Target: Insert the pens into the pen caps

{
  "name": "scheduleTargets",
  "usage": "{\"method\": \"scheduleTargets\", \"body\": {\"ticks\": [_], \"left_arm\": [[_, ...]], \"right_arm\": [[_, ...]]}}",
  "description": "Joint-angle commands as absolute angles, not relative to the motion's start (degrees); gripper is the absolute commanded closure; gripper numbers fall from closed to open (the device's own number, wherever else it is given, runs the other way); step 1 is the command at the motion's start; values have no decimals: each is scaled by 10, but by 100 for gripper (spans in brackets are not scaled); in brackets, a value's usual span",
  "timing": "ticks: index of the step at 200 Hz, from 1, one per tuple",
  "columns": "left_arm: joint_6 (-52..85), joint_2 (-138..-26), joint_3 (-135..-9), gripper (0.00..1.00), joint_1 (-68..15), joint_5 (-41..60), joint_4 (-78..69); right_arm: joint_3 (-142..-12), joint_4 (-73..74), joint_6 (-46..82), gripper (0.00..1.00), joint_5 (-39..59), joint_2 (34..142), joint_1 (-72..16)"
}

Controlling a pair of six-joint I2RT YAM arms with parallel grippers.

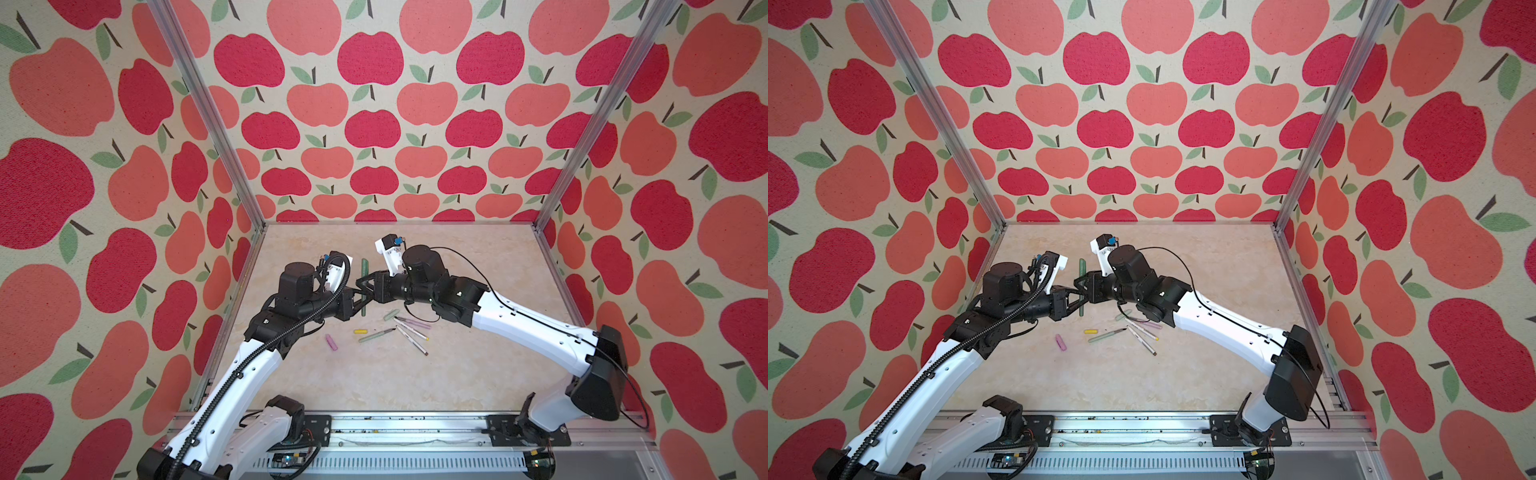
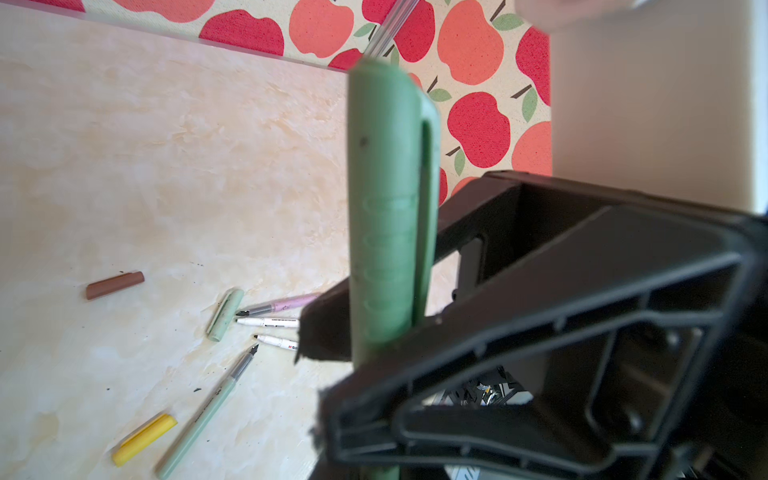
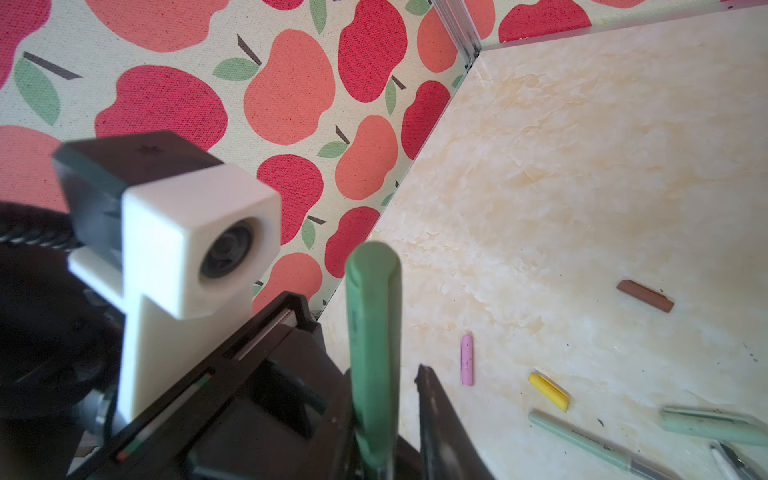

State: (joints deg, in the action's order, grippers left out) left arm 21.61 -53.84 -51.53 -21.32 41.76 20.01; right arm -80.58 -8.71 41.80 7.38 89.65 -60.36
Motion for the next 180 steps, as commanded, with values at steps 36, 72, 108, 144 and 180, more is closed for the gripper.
{"method": "scheduleTargets", "body": {"ticks": [36, 72, 108, 144, 180], "left_arm": [[224, -533, -521, 100, -224, 379, 78], [241, -538, -512, 100, -225, 368, 60], [247, -533, -504, 70, -225, 351, 69], [234, -523, -485, 42, -224, 350, 112], [242, -485, -449, 37, -223, 341, 133]], "right_arm": [[-800, -177, 402, 83, 93, 919, -615], [-808, -182, 399, 88, 89, 919, -613], [-816, -208, 405, 90, 69, 919, -599], [-806, -242, 409, 90, 54, 904, -549], [-795, -292, 380, 89, 56, 910, -478]]}}
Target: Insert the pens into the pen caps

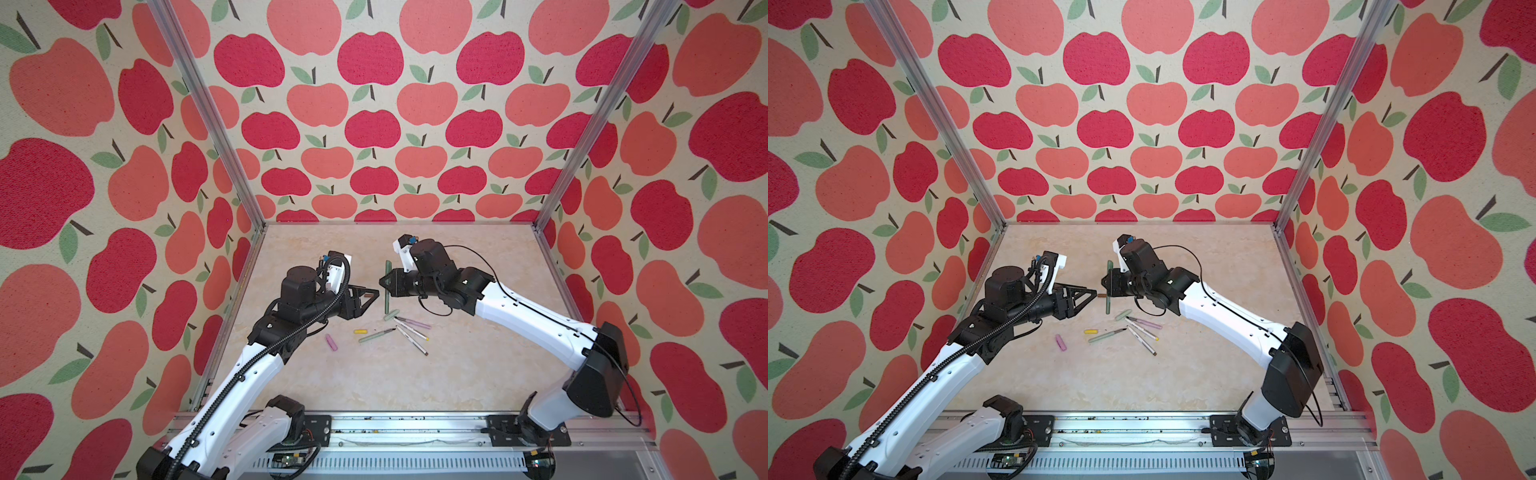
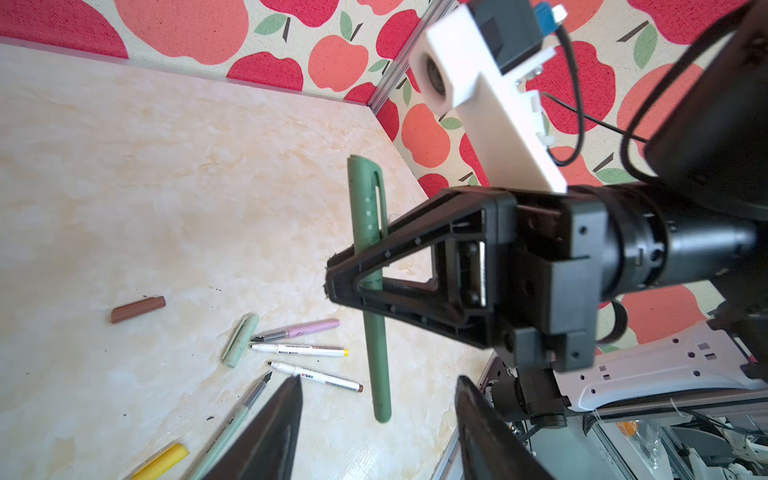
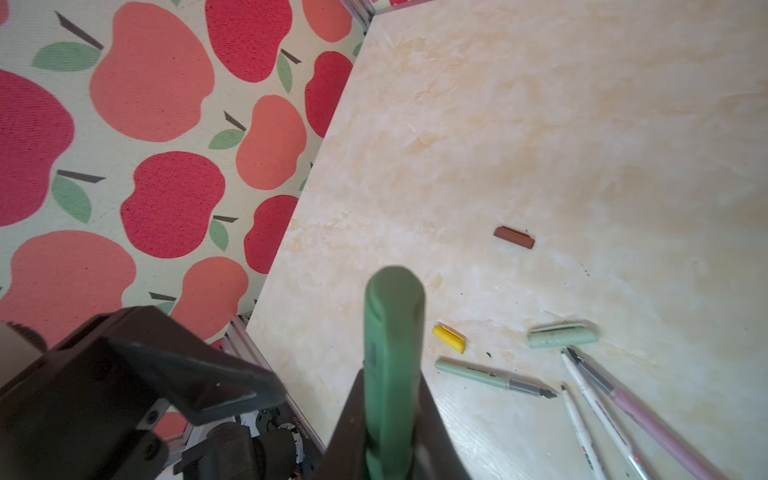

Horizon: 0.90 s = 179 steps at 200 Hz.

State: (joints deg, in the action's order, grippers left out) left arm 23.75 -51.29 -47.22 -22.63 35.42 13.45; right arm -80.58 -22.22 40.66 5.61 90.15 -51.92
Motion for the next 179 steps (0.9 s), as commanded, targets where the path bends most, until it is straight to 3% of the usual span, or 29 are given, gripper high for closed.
{"method": "scheduleTargets", "body": {"ticks": [1, 100, 179], "left_arm": [[243, -484, -449, 37, -223, 341, 134], [255, -466, -438, 36, -223, 326, 161], [253, -476, -445, 37, -222, 319, 184]], "right_arm": [[-795, -294, 378, 89, 56, 911, -476], [-859, -390, 230, 88, 0, 1100, -313], [-953, -394, 204, 87, -7, 1229, -287]]}}
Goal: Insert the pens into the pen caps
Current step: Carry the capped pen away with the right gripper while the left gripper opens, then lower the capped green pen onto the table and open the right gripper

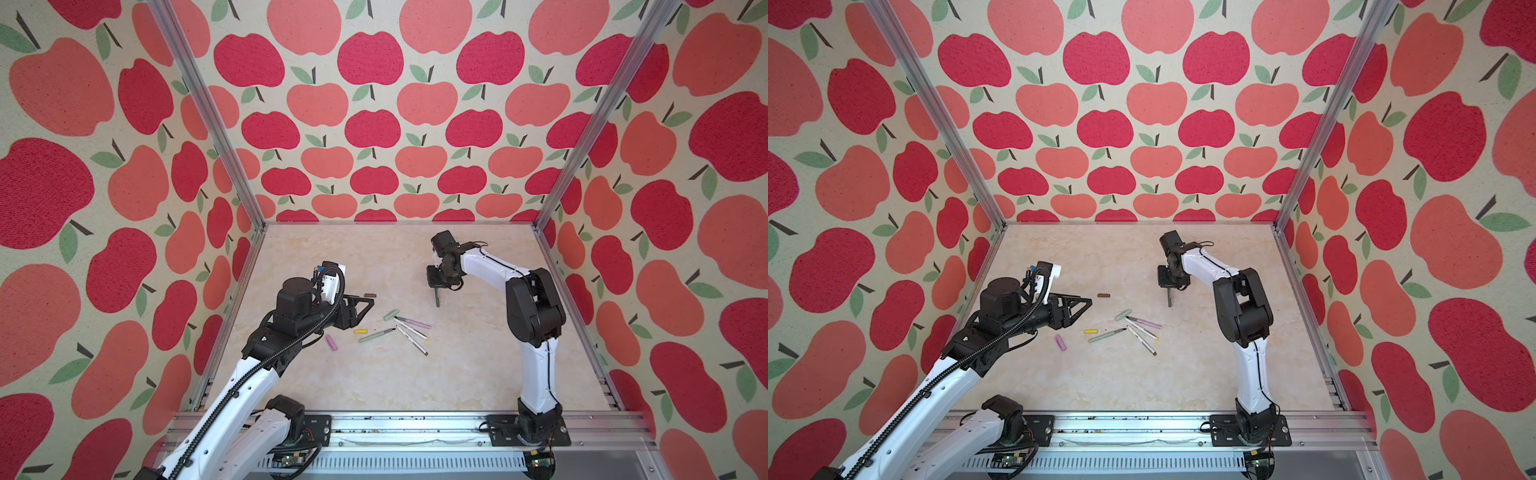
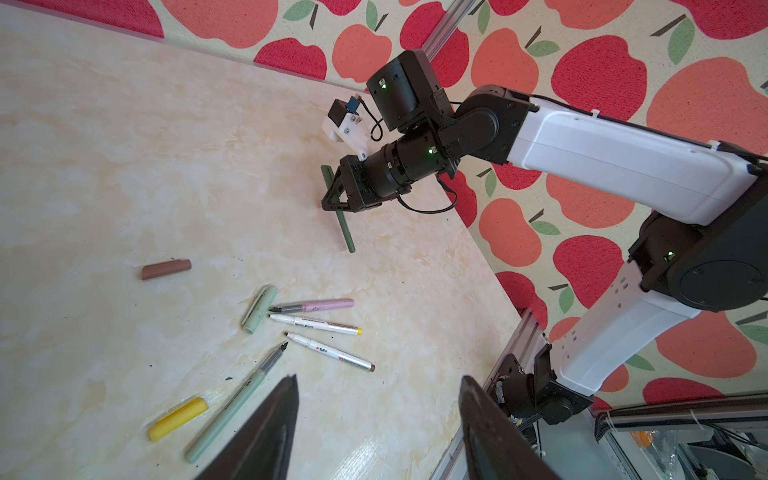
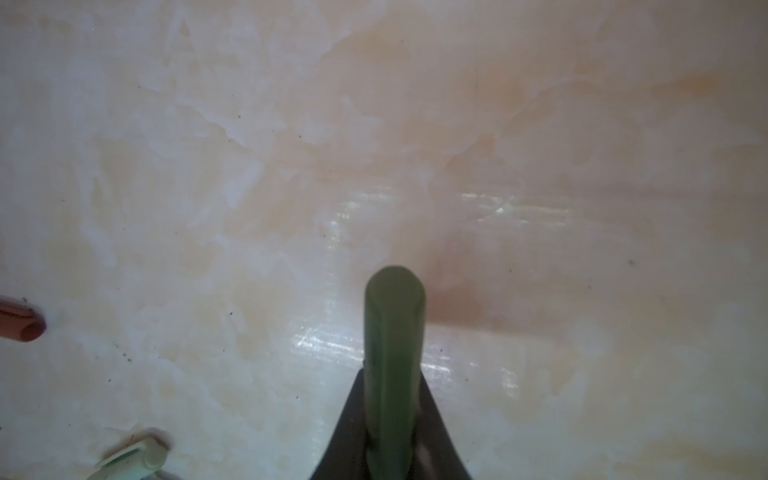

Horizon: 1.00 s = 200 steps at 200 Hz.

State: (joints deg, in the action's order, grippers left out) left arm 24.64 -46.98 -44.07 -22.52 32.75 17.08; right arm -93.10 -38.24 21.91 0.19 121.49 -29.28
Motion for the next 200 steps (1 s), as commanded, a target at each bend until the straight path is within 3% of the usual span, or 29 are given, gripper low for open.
{"method": "scheduleTargets", "body": {"ticks": [1, 200], "left_arm": [[253, -477, -445, 37, -222, 320, 183], [250, -525, -480, 38, -221, 329, 177]], "right_arm": [[-953, -394, 204, 87, -6, 1229, -287], [-1027, -403, 207, 71, -8, 1306, -260]]}}
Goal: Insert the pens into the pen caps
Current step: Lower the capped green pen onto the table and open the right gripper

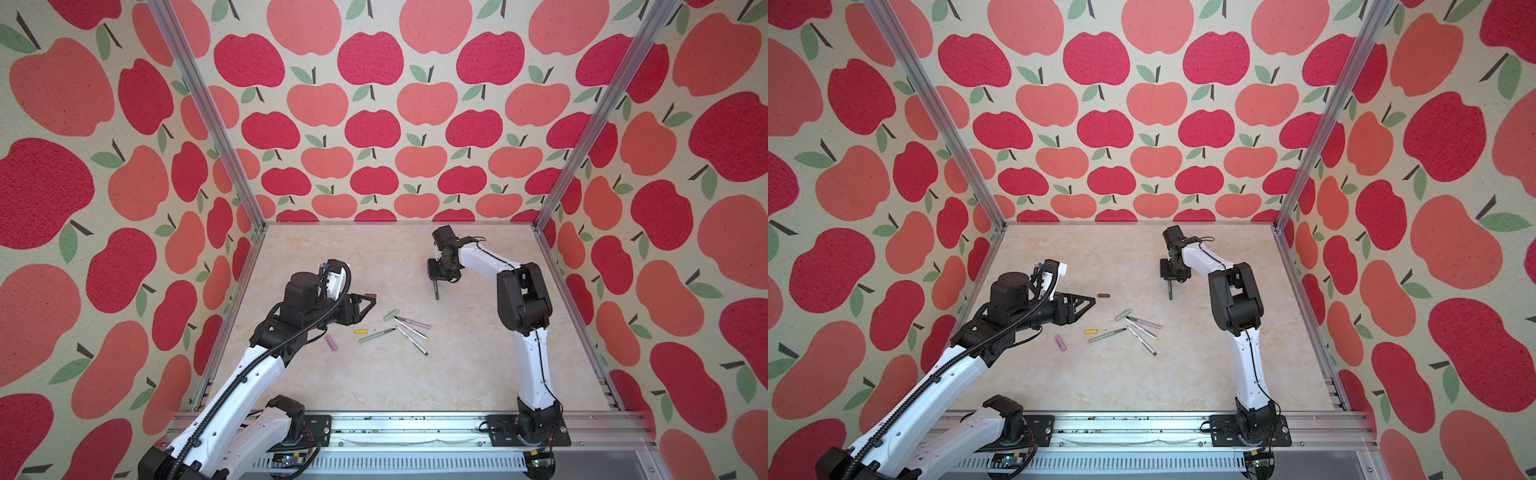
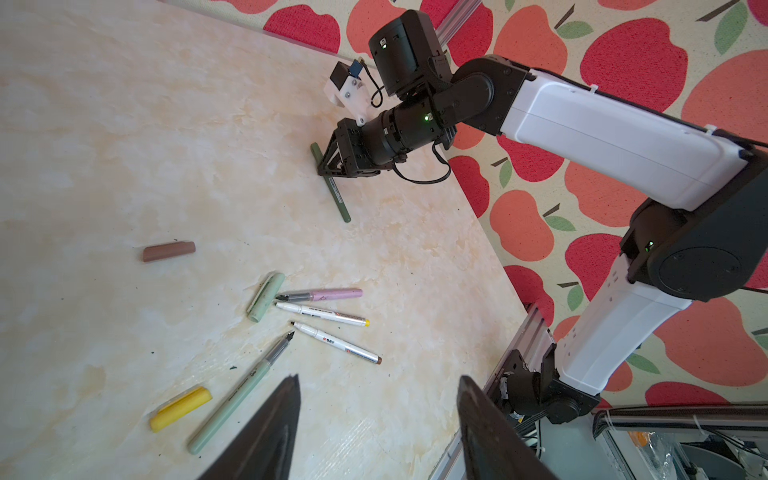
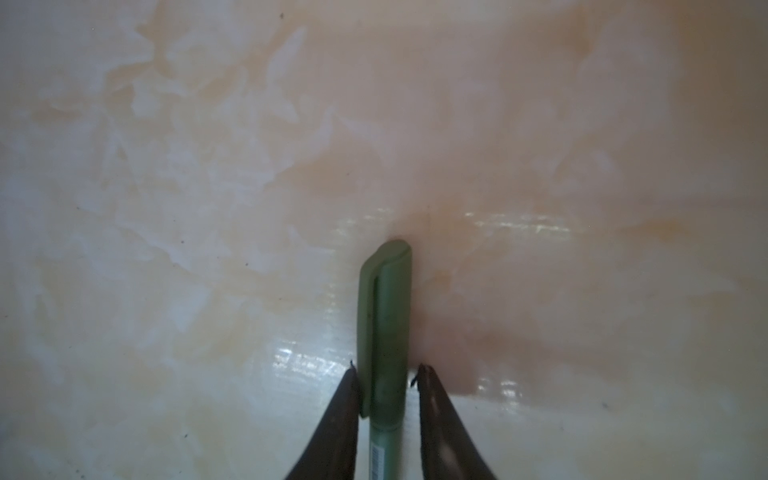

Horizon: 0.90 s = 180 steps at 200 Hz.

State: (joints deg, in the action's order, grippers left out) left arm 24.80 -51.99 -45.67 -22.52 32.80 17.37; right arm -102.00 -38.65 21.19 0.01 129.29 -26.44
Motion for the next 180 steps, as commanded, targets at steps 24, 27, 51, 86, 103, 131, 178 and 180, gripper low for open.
{"method": "scheduleTargets", "body": {"ticks": [24, 27, 51, 86, 103, 131, 178, 180], "left_arm": [[250, -524, -482, 37, -221, 329, 178], [250, -525, -483, 37, -221, 328, 178], [252, -516, -485, 32, -219, 322, 180], [251, -483, -476, 21, -209, 310, 167], [252, -466, -473, 20, -199, 310, 163], [258, -427, -458, 11, -184, 290, 157], [283, -346, -429, 2, -162, 236, 172], [285, -342, -428, 2, -161, 233, 173]], "right_arm": [[-1021, -404, 207, 69, -6, 1296, -260], [-1020, -404, 207, 69, -6, 1294, -260], [-1010, -398, 210, 65, 12, 1252, -262], [-986, -385, 220, 59, 50, 1160, -265], [-978, -388, 222, 57, 59, 1117, -271], [-945, -381, 222, 55, 74, 1042, -295], [-900, -399, 190, 54, 77, 954, -372], [-900, -403, 188, 54, 72, 952, -376]]}}
